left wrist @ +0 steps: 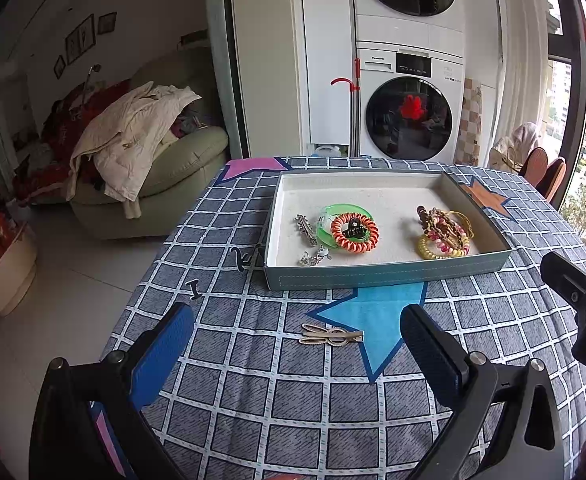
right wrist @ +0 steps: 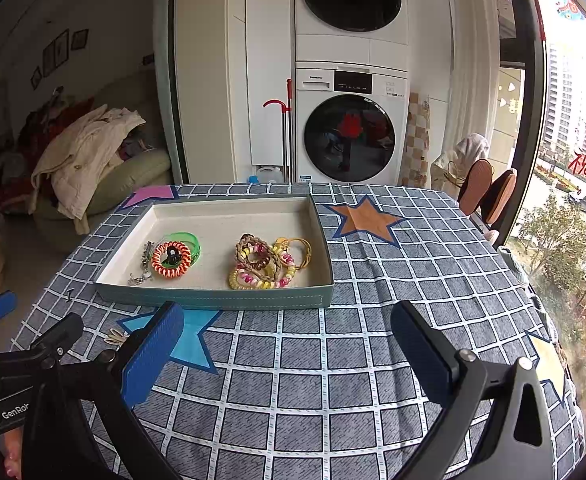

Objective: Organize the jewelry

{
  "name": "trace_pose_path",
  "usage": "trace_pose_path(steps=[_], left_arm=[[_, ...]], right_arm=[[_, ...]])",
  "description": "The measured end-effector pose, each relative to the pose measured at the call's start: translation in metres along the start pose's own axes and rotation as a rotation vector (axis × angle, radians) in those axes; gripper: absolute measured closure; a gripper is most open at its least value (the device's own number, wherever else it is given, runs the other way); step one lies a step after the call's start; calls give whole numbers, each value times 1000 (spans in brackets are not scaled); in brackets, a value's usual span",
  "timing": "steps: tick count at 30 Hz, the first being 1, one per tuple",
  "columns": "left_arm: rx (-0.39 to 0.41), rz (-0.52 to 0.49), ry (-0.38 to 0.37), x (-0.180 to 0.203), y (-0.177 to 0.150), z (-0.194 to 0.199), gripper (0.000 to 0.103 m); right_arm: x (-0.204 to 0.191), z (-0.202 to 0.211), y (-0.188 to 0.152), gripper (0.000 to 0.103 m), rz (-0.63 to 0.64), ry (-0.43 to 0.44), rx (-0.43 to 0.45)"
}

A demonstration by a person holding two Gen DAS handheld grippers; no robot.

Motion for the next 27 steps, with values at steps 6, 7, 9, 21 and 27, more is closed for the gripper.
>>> trace_pose_path(steps=[6,7,9,21,27], left_arm=[[2,-3,1,-1,0,0,0],[2,-3,1,-1,0,0,0],[0,-2,0,-1,0,0,0],[-10,-1,-1,-2,-1,-2,0],[-4,-8,-2,-1,-1,-1,0]], right_arm=[[0,0,0,0,1,0,0],[0,0,0,0,1,0,0],[0,0,0,0,1,0,0],[0,0,0,0,0,-1,-1],[0,-1,-1,0,-5,-1,-3]])
Point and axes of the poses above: each gripper's, at about its wrist camera, not at the fingertips, and z roughly against the way its jaws point, x to its right, y to its top, the point moved 4 cm from there along -z, roughly the way its jaws point, and after that the axes turned 13 degrees about y, right-handed, at the moved point
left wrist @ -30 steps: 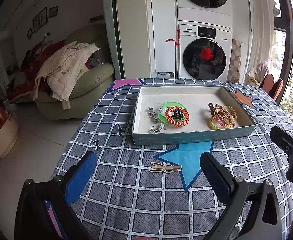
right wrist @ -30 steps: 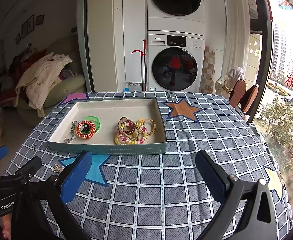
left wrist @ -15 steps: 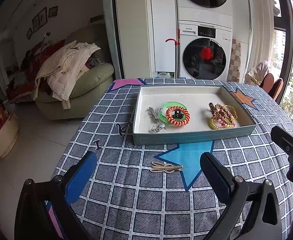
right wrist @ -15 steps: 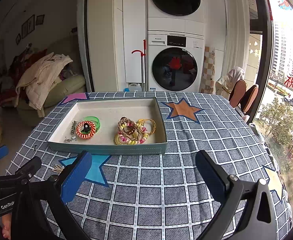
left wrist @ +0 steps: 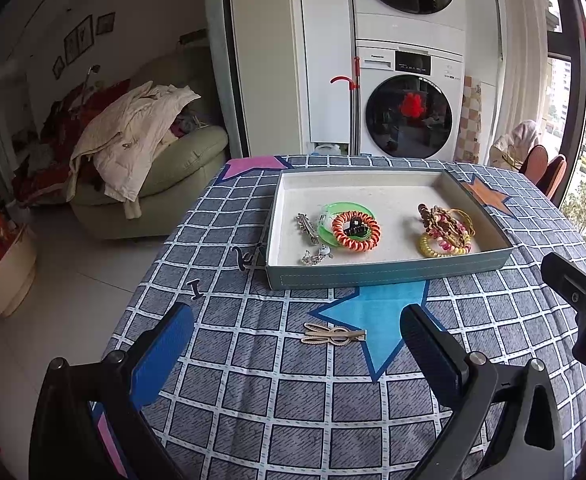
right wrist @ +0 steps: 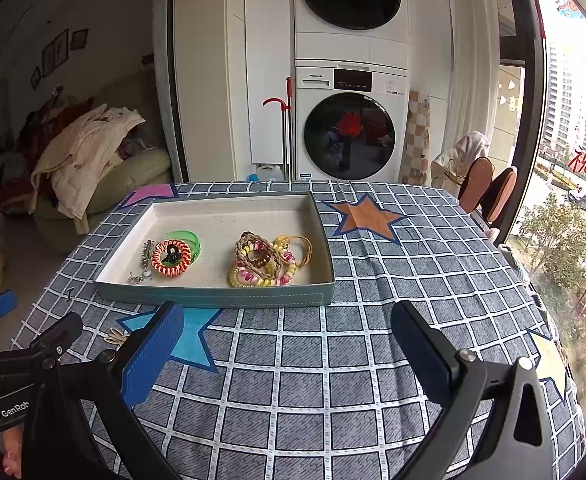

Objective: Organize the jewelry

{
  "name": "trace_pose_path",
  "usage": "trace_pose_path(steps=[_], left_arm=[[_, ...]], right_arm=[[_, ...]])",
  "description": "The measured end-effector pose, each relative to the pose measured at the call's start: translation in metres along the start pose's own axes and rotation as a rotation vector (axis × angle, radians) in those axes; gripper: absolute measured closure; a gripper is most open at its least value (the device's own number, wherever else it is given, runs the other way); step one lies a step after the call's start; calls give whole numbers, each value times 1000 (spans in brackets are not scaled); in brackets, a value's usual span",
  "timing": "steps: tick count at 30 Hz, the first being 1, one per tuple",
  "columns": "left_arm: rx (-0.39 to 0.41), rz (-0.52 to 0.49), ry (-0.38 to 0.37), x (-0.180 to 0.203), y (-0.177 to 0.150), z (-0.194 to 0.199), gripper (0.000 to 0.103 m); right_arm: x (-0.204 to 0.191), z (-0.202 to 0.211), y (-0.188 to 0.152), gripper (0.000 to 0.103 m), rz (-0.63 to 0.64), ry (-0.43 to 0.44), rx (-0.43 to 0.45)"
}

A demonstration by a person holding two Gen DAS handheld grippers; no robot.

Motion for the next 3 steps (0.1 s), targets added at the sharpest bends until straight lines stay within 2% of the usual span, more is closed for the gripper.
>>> trace_pose_path(steps=[3], left_arm=[[1,-2,-3,0,0,0,0]], right_arm=[[0,0,0,0,-1,1,-1]])
Point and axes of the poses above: each gripper's, at about its wrist camera, not at the fingertips, and z roughly against the way its jaws point, x to its right, y to its top, the point moved 4 cm from there along -z, roughly the way its jaws point, and after that the axes turned 13 degrees about y, right-handed, at the moved point
